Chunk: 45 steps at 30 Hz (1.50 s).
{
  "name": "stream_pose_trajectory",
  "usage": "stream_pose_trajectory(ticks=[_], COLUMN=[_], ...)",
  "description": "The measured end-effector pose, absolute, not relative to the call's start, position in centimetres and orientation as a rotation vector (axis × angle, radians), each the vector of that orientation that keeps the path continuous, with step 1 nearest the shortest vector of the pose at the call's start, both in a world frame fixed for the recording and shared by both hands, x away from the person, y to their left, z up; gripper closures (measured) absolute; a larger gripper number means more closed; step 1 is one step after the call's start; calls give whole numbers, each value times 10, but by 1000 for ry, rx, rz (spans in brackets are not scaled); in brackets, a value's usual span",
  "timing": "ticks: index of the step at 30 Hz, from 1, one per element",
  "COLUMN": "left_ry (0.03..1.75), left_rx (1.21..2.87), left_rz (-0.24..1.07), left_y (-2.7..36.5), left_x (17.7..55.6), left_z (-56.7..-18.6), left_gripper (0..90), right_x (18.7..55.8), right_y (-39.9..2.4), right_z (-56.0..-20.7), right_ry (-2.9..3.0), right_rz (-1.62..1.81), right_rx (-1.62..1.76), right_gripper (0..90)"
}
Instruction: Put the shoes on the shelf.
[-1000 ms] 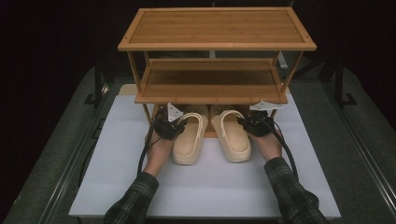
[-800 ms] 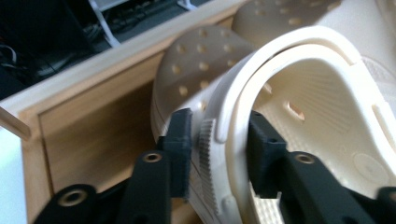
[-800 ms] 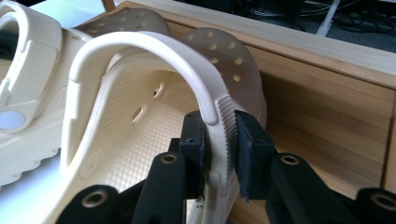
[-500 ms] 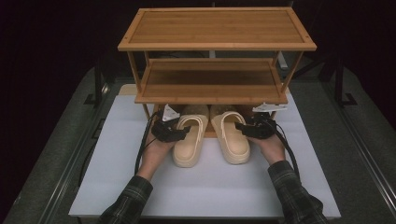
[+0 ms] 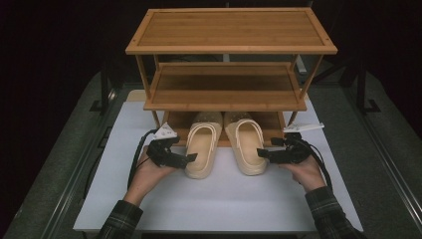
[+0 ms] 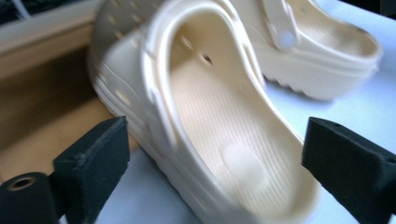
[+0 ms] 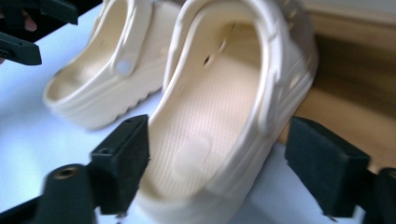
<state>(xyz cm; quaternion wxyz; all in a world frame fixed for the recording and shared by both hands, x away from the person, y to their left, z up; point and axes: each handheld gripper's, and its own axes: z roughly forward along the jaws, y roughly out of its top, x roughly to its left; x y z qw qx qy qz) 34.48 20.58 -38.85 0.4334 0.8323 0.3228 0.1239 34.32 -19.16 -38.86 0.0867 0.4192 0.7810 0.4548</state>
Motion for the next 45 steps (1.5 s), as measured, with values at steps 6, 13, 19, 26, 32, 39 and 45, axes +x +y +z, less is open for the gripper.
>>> stream_pose_trajectory(ticks=[6,13,19,26,32,39,45], left_ry=[777,748,737,736,743,778,783], left_rx=[2137,2191,2197,2177,2189,2144,2137], left_rz=[303,296,299,299,305,278,289], left_y=[210,208,202,195,187,181,169], left_x=[321,315,319,327,332,338,343], left_z=[-406,-424,-433,-438,-440,-437,-438], left_gripper=[0,0,0,0,0,0,0], right_x=[329,321,325,328,332,337,342], right_y=[-199,-200,-194,-185,-178,-167,-156], right_z=[-401,-421,-432,-439,-442,-439,-439], right_ry=[2390,2453,2507,2535,2559,2556,2549], right_rz=[1346,1319,1277,1262,1263,1269,1275], right_rx=[1233,1213,1195,1172,1161,1160,1132], right_gripper=[155,137,104,104,94,88,115])
